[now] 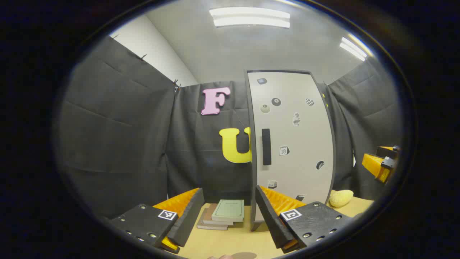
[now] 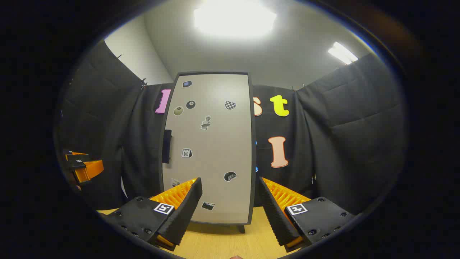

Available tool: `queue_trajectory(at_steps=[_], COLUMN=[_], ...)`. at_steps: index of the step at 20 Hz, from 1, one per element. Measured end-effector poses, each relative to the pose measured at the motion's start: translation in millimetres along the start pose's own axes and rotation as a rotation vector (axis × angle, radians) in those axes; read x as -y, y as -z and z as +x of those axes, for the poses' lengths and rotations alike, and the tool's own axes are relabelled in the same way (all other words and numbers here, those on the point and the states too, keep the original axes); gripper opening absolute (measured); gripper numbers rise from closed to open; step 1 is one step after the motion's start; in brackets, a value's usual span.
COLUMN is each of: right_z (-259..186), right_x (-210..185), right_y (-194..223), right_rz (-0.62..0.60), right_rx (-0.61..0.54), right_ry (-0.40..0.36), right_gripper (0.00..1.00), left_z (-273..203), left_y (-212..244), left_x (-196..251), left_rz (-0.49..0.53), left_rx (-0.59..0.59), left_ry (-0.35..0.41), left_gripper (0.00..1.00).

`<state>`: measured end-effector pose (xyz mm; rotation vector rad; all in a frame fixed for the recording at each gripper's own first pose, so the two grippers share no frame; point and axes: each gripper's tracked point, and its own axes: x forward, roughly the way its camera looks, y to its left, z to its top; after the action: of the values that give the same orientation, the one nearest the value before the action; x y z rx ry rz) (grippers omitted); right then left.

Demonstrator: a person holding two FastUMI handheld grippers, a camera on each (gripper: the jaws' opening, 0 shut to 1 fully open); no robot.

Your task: Open the cabinet door with the right hand, grasp the bottle in the cabinet with the left hand and place it on the coaster, then close the cabinet door with the right hand.

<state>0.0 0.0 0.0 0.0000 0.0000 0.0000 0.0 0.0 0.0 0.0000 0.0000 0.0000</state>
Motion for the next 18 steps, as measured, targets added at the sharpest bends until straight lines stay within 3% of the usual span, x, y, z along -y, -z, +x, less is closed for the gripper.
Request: queue_trajectory(at_steps=[7,9,18], right_z=[3.0,4.9,13.8], right_x=[6.7,7.6,-2.3], right_y=[7.3,7.1,9.8], right_rz=[-0.006,0.0,0.015], right_rx=[-0.021,-0.023,-0.028], right_ry=[0.027,0.033,0.019], right_gripper=[0.98,0.98,0.98], left_z=[14.0,16.8,21.6], left_y=[-0.5,-0.8,-1.8], left_x=[1.8,2.8,-2.3], left_rz=[0.005,0.005,0.015], left_rx=[0.011,0.011,0.015], left_ry=[0.009,0.013,0.009], left_gripper=[0.91,0.87,0.87])
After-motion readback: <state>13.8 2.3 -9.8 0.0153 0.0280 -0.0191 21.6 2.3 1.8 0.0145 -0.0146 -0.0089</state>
